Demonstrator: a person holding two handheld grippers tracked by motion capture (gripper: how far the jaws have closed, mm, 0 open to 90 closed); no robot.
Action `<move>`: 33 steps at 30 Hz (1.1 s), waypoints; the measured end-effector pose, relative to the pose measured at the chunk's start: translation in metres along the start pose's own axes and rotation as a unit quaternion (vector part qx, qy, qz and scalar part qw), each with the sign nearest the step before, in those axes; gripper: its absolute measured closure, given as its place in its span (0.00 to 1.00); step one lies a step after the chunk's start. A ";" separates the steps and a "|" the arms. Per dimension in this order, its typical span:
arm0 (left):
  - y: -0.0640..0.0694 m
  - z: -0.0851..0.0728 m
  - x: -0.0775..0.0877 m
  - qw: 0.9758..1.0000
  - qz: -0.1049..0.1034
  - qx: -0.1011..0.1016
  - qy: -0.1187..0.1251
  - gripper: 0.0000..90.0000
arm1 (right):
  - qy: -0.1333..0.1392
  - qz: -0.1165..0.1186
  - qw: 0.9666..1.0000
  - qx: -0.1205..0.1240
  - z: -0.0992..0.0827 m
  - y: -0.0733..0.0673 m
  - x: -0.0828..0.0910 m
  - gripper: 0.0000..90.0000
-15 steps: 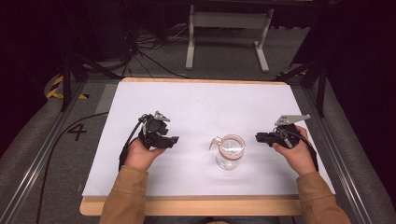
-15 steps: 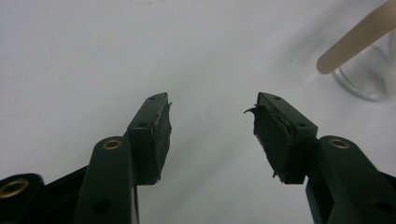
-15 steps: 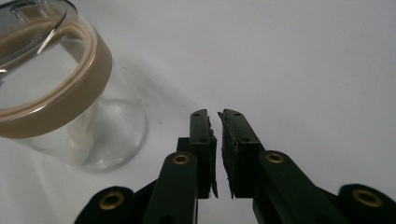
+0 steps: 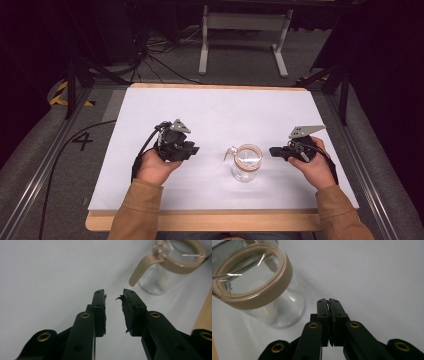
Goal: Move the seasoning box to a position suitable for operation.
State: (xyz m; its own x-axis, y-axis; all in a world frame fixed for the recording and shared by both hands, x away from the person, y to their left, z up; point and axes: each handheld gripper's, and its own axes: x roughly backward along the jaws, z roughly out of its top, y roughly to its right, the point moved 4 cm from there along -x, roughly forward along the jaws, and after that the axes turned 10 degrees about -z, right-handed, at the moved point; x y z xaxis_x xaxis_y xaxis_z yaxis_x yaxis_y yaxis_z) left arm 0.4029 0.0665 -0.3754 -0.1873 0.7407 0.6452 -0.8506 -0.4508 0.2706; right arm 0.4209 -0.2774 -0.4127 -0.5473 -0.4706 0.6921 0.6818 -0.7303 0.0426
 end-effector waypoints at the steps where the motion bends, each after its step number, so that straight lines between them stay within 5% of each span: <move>1: 0.006 0.001 -0.010 1.000 -0.013 -0.013 -0.006 0.90 | -0.001 0.005 1.000 0.002 0.001 -0.004 -0.001 0.98; 3: 0.012 0.002 -0.023 0.999 -0.024 -0.024 -0.016 0.98 | -0.001 0.013 1.000 0.009 0.003 -0.008 -0.003 0.97; 10: 0.017 0.002 -0.048 0.999 -0.028 -0.027 -0.017 1.00 | -0.006 0.019 1.000 0.013 0.002 -0.012 -0.005 0.98; 19: 0.016 0.000 -0.080 0.999 -0.007 -0.022 -0.024 1.00 | -0.009 0.030 0.999 0.008 -0.003 -0.014 -0.004 0.97; 23: 0.013 -0.002 -0.088 0.999 0.003 -0.009 -0.033 1.00 | -0.011 0.038 0.999 0.006 -0.005 -0.015 -0.003 0.97; 33: 0.014 -0.001 -0.094 0.999 0.009 -0.015 -0.045 1.00 | -0.016 0.041 0.999 0.003 -0.008 -0.015 -0.002 0.96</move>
State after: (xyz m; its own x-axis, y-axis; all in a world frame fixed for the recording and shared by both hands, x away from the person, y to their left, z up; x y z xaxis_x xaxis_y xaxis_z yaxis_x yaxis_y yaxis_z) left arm 0.4077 -0.0088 -0.4325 -0.1589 0.6847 0.7112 -0.8624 -0.4469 0.2376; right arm 0.4077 -0.2690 -0.4203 -0.4737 -0.5135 0.7155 0.7270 -0.6865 -0.0114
